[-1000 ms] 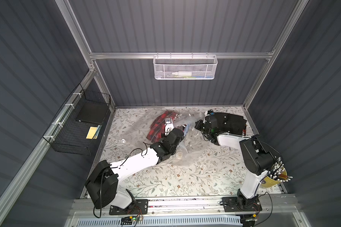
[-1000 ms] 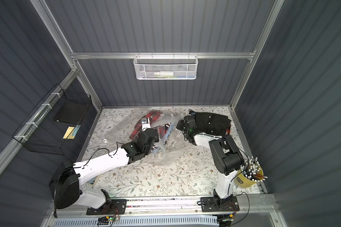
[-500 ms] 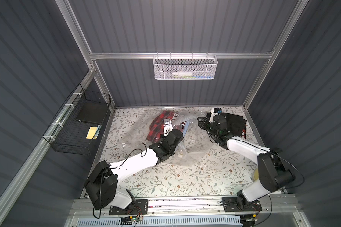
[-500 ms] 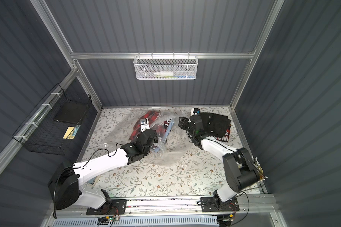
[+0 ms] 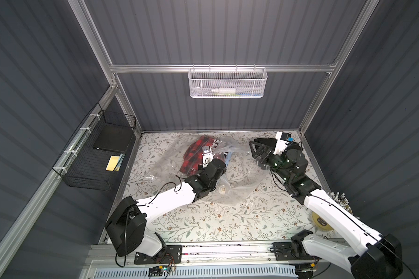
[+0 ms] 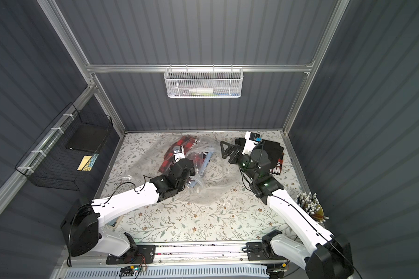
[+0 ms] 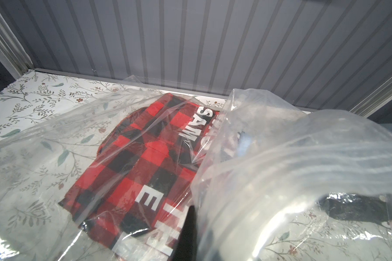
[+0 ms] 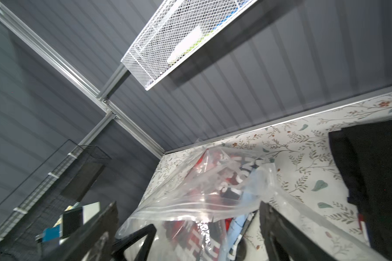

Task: Take the shirt out of the vacuum bag
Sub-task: Adjust the vacuum bag at the center of the board.

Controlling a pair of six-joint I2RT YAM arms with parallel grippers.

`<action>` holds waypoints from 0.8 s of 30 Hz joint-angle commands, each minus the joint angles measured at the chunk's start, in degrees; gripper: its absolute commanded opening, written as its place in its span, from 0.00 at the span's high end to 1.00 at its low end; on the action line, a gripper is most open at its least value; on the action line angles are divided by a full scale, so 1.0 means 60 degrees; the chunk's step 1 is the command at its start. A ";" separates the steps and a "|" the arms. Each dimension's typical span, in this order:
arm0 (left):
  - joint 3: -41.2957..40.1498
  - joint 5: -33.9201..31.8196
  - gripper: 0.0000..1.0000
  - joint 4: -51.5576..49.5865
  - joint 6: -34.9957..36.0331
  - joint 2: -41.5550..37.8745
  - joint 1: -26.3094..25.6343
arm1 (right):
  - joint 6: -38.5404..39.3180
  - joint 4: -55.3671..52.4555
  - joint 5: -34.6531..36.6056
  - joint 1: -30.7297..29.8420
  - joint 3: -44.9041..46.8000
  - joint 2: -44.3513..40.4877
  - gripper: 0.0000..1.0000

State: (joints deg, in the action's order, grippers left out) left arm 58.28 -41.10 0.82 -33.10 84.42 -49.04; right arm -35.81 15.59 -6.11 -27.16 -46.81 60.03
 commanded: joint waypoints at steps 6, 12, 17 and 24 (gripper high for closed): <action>0.0343 0.0061 1.00 0.0196 0.0065 0.0038 0.0053 | -0.2530 0.3184 -0.4223 -0.0073 0.1670 -0.0587 0.01; 0.0293 0.0068 1.00 0.0266 0.0123 -0.0051 0.0049 | -0.1167 0.1834 -0.4887 -0.0900 0.1085 0.0076 0.01; 0.0345 0.0112 1.00 0.0317 0.0338 -0.0198 0.0052 | -0.0008 0.0775 -0.2342 -0.2105 0.0852 0.0565 0.06; 0.0782 0.0250 1.00 0.0157 0.0867 -0.0513 0.0048 | -0.0360 0.1406 -0.0908 -0.2038 0.1085 0.1525 0.27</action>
State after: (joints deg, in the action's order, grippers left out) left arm 60.40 -40.01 1.98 -30.41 84.25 -49.04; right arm -38.33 22.26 -17.58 -39.59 -41.10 68.31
